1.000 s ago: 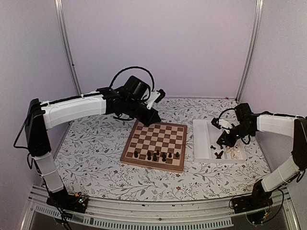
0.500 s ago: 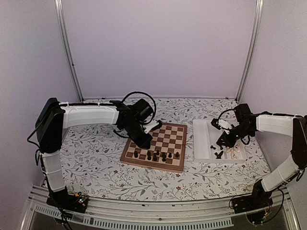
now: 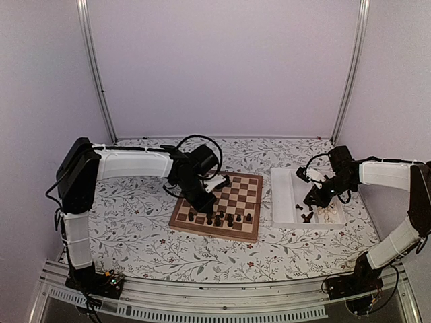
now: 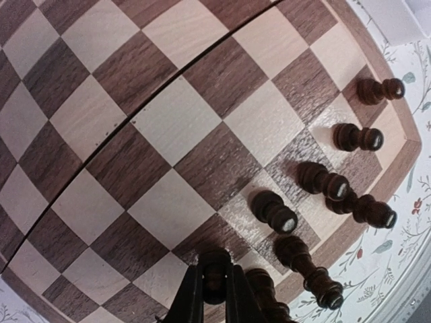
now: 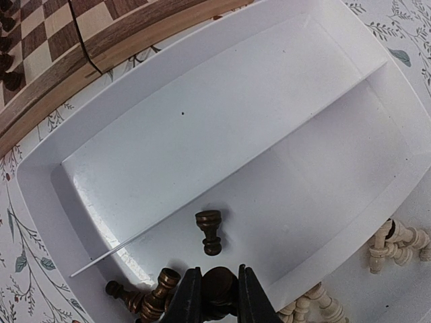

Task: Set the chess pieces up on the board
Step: Place the chess piece on the chessboard.

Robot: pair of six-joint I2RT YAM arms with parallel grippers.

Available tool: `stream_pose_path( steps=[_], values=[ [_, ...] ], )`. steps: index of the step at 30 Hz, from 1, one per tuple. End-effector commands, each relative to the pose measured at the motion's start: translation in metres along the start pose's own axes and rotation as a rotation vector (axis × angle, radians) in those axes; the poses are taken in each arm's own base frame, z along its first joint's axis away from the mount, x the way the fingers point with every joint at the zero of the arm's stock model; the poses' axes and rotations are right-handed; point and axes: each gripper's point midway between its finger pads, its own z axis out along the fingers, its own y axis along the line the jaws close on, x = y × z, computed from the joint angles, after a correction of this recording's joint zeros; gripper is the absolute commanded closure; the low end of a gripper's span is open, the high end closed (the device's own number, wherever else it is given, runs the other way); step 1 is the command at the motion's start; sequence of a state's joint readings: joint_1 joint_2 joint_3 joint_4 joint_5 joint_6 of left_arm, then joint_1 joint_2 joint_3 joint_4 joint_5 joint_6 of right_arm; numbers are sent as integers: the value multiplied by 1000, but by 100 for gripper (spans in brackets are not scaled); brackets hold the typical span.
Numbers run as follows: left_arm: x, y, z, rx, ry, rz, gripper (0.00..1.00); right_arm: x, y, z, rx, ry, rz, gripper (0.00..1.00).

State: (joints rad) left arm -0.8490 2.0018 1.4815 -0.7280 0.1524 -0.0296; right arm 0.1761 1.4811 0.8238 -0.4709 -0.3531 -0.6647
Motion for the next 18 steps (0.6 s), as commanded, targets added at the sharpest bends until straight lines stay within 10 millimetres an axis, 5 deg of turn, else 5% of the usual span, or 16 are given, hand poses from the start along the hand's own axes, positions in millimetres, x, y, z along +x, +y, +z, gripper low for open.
stream_pose_path(
  steps=[1,18],
  values=[
    [-6,-9,4,27,-2,18,93,-6,-2,-1,-6,-12,14,89],
    [-8,-4,2,-9,-3,20,67,-6,-1,-1,-17,-13,18,88]
  ],
)
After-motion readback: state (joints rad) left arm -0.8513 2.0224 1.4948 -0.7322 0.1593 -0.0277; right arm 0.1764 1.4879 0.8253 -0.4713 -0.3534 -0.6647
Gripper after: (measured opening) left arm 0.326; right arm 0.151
